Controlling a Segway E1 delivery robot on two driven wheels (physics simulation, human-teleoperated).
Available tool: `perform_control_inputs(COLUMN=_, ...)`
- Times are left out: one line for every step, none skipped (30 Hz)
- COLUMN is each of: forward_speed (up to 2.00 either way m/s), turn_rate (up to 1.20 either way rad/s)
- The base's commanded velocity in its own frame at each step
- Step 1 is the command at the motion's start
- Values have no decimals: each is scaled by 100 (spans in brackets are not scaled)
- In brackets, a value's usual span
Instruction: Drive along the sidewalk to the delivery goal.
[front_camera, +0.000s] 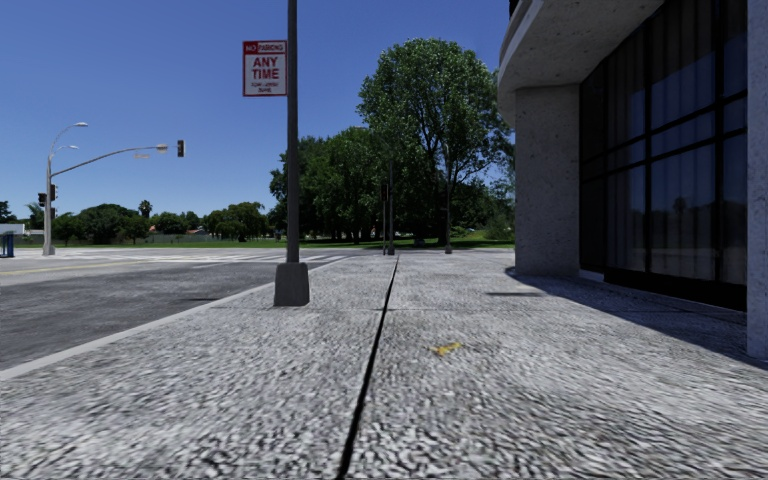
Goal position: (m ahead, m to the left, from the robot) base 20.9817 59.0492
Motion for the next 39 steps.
perform_control_inputs(forward_speed=200, turn_rate=0)
perform_control_inputs(forward_speed=200, turn_rate=0)
perform_control_inputs(forward_speed=200, turn_rate=0)
perform_control_inputs(forward_speed=200, turn_rate=0)
perform_control_inputs(forward_speed=200, turn_rate=0)
perform_control_inputs(forward_speed=200, turn_rate=0)
perform_control_inputs(forward_speed=200, turn_rate=0)
perform_control_inputs(forward_speed=200, turn_rate=0)
perform_control_inputs(forward_speed=200, turn_rate=0)
perform_control_inputs(forward_speed=200, turn_rate=0)
perform_control_inputs(forward_speed=200, turn_rate=0)
perform_control_inputs(forward_speed=200, turn_rate=0)
perform_control_inputs(forward_speed=200, turn_rate=0)
perform_control_inputs(forward_speed=200, turn_rate=0)
perform_control_inputs(forward_speed=200, turn_rate=0)
perform_control_inputs(forward_speed=200, turn_rate=0)
perform_control_inputs(forward_speed=194, turn_rate=0)
perform_control_inputs(forward_speed=191, turn_rate=0)
perform_control_inputs(forward_speed=191, turn_rate=0)
perform_control_inputs(forward_speed=190, turn_rate=0)
perform_control_inputs(forward_speed=190, turn_rate=0)
perform_control_inputs(forward_speed=190, turn_rate=0)
perform_control_inputs(forward_speed=190, turn_rate=0)
perform_control_inputs(forward_speed=192, turn_rate=0)
perform_control_inputs(forward_speed=196, turn_rate=0)
perform_control_inputs(forward_speed=196, turn_rate=0)
perform_control_inputs(forward_speed=196, turn_rate=0)
perform_control_inputs(forward_speed=197, turn_rate=0)
perform_control_inputs(forward_speed=197, turn_rate=0)
perform_control_inputs(forward_speed=198, turn_rate=0)
perform_control_inputs(forward_speed=200, turn_rate=0)
perform_control_inputs(forward_speed=200, turn_rate=0)
perform_control_inputs(forward_speed=200, turn_rate=0)
perform_control_inputs(forward_speed=200, turn_rate=0)
perform_control_inputs(forward_speed=200, turn_rate=0)
perform_control_inputs(forward_speed=200, turn_rate=0)
perform_control_inputs(forward_speed=200, turn_rate=0)
perform_control_inputs(forward_speed=200, turn_rate=0)
perform_control_inputs(forward_speed=200, turn_rate=0)
